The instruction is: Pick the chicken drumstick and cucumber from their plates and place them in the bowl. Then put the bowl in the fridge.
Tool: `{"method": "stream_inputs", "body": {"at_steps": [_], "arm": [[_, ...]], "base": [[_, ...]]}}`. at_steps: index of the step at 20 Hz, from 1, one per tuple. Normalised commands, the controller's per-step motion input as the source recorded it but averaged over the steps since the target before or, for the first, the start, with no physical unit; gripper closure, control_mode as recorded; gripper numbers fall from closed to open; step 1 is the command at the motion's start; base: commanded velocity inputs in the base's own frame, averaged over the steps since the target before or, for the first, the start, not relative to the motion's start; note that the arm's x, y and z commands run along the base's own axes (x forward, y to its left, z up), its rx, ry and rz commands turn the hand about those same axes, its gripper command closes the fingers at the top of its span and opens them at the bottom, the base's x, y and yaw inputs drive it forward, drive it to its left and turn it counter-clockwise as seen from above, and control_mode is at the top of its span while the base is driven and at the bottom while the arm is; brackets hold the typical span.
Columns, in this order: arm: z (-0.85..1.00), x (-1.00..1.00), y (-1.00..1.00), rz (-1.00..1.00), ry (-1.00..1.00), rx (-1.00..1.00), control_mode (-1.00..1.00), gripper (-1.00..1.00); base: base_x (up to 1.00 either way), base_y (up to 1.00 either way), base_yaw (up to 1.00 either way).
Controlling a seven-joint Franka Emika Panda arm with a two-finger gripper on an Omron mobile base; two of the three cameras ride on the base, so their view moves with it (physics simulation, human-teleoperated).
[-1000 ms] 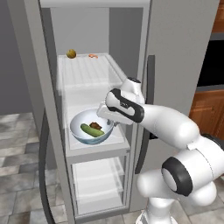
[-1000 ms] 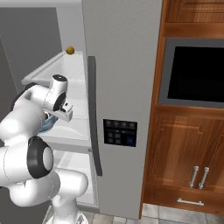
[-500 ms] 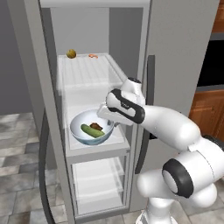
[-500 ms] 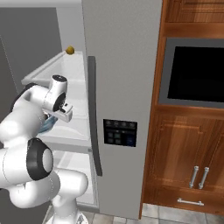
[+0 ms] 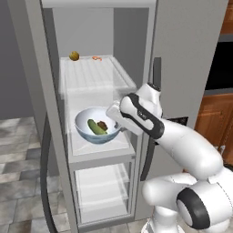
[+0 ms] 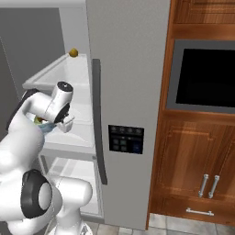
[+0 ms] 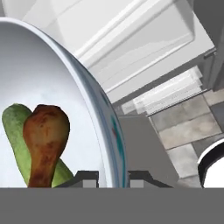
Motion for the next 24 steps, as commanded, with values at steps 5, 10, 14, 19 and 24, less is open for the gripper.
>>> {"method": "stream_inputs", "body": {"at_steps": [5,10,14,19,24], "arm": [[0.27,-0.33,-0.07,-0.23,0.01,0.13,-1.00,1.00],[0.34,-0.24,-0.08,-0.14,0.16,0.00,-1.00,1.00],[0.32,-0.25,-0.03,-0.12,0.16,-0.02,-1.00,1.00],[0.31,-0.22,-0.01,-0.07,0.07,-0.13,-1.00,1.00],[0.28,-0.18,-0.03,-0.05,-0.01,-0.23,-1.00,1.00]], "base": [[0.00,0.00,0.00],[0.00,0.00,0.00],[0.00,0.00,0.00],[0.00,0.00,0.00],[0.00,0.00,0.00]]}}
